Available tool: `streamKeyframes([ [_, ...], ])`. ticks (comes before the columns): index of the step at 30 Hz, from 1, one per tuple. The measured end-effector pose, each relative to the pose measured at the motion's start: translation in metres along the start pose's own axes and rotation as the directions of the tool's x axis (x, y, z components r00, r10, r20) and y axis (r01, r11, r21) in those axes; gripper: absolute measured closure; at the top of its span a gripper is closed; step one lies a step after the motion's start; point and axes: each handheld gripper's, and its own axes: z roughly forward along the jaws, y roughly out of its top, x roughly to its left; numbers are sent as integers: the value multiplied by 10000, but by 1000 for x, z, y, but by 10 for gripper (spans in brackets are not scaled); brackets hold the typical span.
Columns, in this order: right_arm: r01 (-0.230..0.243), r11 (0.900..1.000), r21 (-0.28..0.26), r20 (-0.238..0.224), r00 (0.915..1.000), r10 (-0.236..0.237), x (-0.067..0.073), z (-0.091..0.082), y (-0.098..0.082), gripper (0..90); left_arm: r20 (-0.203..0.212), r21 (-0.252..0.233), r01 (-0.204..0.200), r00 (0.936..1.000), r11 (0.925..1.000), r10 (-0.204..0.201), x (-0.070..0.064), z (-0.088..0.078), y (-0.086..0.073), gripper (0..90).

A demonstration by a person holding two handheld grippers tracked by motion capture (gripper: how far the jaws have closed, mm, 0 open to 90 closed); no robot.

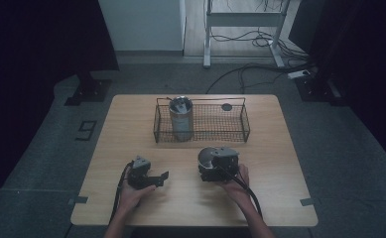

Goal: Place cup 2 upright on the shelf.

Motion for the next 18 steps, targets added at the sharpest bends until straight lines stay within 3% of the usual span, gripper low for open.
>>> streamKeyframes([
  [18,-98,9999,-54,-33,9999,98,-2,0,0,70,-90,59,59,9999,10000,-59,1,0,0,127],
])
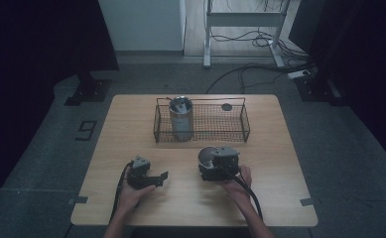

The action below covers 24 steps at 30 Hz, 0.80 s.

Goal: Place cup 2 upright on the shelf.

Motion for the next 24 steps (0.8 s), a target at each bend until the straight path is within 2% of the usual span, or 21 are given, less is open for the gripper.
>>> streamKeyframes([
  [12,-218,9997,-78,-108,9997,217,-6,-4,1,71,-98,117,82,9999,9999,-80,1,0,0,131],
  [16,-480,9986,-240,-231,9986,475,-11,-8,2,70,-83,202,88,9999,9998,-87,0,2,0,132],
  [24,-594,9970,-499,-200,9981,584,-16,-16,5,70,-192,327,-81,9998,9994,87,-2,3,0,142],
])
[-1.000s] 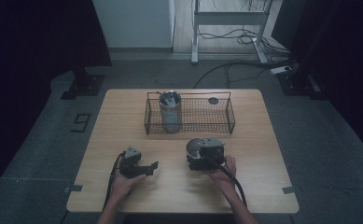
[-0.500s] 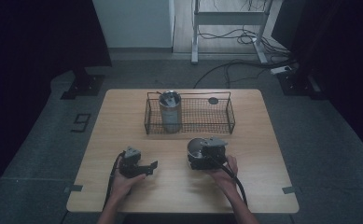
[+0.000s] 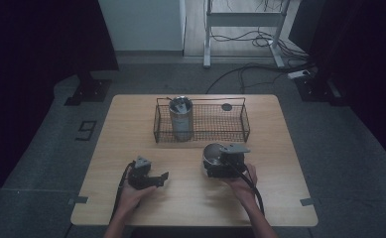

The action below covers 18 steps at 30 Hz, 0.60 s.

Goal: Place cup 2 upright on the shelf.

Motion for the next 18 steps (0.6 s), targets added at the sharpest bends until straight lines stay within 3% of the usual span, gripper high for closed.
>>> streamKeyframes([
  [14,-372,9992,-126,156,9992,374,-11,-7,9,71,262,-39,-113,9996,9999,114,-5,-5,0,144],
  [18,-422,9990,-115,211,9989,425,-13,-8,17,71,166,-130,-129,9998,9998,132,-5,-6,-1,146],
])
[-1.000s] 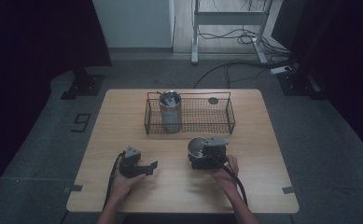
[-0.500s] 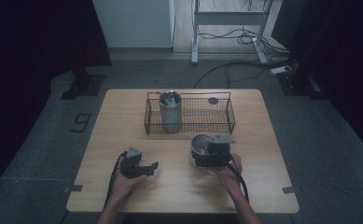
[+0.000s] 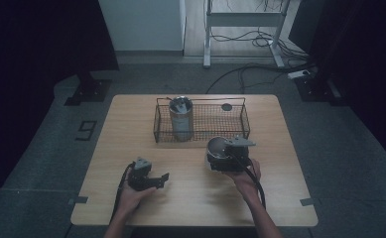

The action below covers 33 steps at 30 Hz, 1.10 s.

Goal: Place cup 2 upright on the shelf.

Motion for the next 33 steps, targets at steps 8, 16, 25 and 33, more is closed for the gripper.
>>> streamKeyframes([
  [8,7,9999,128,54,10000,-8,4,1,16,71,284,-247,133,9995,9996,-126,2,-4,2,146],
  [16,-173,9998,86,297,9994,171,2,2,26,71,589,-561,69,9983,9984,-35,-4,-9,4,151],
  [25,-191,9998,-54,520,9985,194,-4,-5,43,72,569,-561,-5,9984,9984,37,-6,-9,4,152],
  [33,-462,9985,-306,531,9974,478,-11,-11,55,72,550,-592,-74,9984,9982,107,-6,-9,4,152],
])
